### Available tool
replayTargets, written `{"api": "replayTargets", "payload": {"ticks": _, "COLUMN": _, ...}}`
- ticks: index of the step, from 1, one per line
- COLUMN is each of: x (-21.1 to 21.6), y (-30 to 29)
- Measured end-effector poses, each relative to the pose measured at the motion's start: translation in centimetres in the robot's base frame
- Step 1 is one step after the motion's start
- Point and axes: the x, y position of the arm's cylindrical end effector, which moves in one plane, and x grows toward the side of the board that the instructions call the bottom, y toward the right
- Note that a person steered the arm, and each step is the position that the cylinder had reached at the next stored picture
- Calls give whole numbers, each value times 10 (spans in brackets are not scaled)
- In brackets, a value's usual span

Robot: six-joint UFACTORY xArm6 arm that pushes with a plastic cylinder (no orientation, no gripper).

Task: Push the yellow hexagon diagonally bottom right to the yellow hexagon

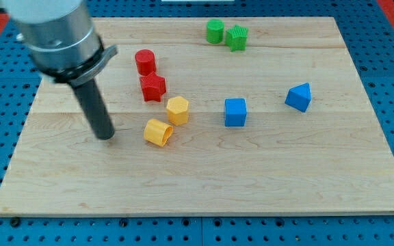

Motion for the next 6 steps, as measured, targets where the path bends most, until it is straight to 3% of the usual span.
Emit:
{"api": "replayTargets", "payload": {"ticks": 2, "x": 24, "y": 123}}
{"api": "replayTargets", "payload": {"ticks": 3, "x": 33, "y": 139}}
{"api": "replayTargets", "payload": {"ticks": 5, "x": -40, "y": -2}}
{"api": "replayTargets", "payload": {"ticks": 6, "x": -69, "y": -40}}
